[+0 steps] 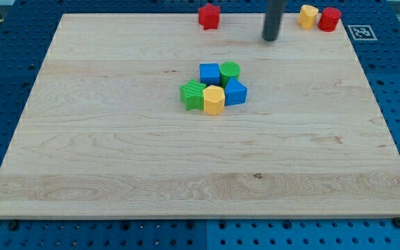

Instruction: Move the yellow heart closer to the red star

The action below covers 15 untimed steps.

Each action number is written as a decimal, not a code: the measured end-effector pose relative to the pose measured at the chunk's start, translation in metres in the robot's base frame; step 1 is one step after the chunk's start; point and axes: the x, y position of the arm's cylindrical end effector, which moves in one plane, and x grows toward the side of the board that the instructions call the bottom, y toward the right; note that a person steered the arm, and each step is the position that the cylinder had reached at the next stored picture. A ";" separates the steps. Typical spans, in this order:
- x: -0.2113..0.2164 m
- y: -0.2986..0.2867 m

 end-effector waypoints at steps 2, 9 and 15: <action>0.016 0.125; -0.077 0.077; -0.071 0.048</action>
